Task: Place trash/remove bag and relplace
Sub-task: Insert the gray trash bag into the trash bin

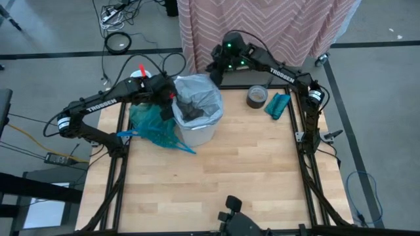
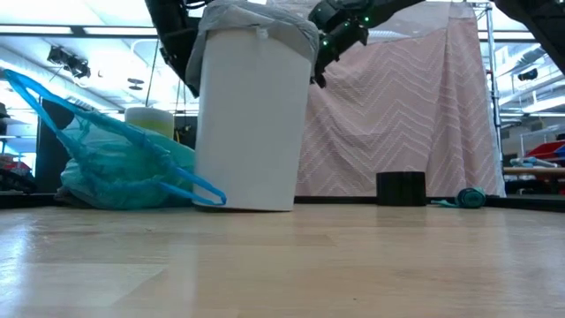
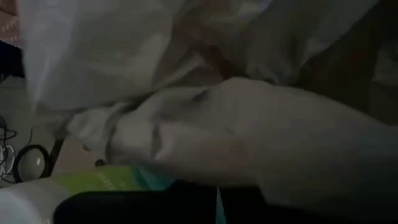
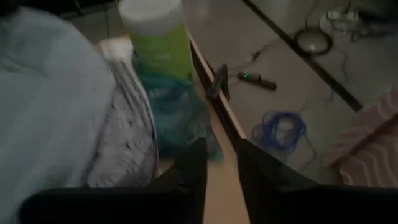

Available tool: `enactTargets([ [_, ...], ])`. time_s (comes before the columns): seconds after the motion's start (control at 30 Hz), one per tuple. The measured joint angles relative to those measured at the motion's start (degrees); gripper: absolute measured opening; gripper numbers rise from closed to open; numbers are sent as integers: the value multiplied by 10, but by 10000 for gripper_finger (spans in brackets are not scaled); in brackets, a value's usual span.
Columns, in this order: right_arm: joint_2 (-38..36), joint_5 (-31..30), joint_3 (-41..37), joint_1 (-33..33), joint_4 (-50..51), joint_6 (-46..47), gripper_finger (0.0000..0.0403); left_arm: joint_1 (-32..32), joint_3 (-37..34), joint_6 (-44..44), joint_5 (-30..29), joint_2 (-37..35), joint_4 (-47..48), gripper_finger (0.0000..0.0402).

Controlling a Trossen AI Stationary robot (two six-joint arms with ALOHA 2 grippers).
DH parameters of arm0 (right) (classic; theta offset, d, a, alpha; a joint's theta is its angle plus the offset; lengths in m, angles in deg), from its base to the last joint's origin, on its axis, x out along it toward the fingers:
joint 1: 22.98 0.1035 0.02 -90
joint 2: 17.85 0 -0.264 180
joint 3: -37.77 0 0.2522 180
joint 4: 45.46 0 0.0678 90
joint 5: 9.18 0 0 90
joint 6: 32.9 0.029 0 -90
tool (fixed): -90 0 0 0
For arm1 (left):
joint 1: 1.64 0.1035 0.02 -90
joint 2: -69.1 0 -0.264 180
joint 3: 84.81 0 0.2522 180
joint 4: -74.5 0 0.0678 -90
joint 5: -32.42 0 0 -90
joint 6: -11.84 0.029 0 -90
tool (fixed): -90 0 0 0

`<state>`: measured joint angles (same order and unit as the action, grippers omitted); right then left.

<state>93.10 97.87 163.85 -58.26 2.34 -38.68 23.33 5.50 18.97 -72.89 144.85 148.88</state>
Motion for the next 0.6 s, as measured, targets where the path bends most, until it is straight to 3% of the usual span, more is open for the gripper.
enactTargets([
  [0.2,-2,6,0,-2,6,-2,117,0,27,19,-5,0,-3,12],
  [0.4,-25,21,0,7,-54,-8,123,0,37,49,-7,0,-26,12],
  [0.6,-24,27,0,15,-28,-20,124,2,31,48,-8,0,-26,12],
])
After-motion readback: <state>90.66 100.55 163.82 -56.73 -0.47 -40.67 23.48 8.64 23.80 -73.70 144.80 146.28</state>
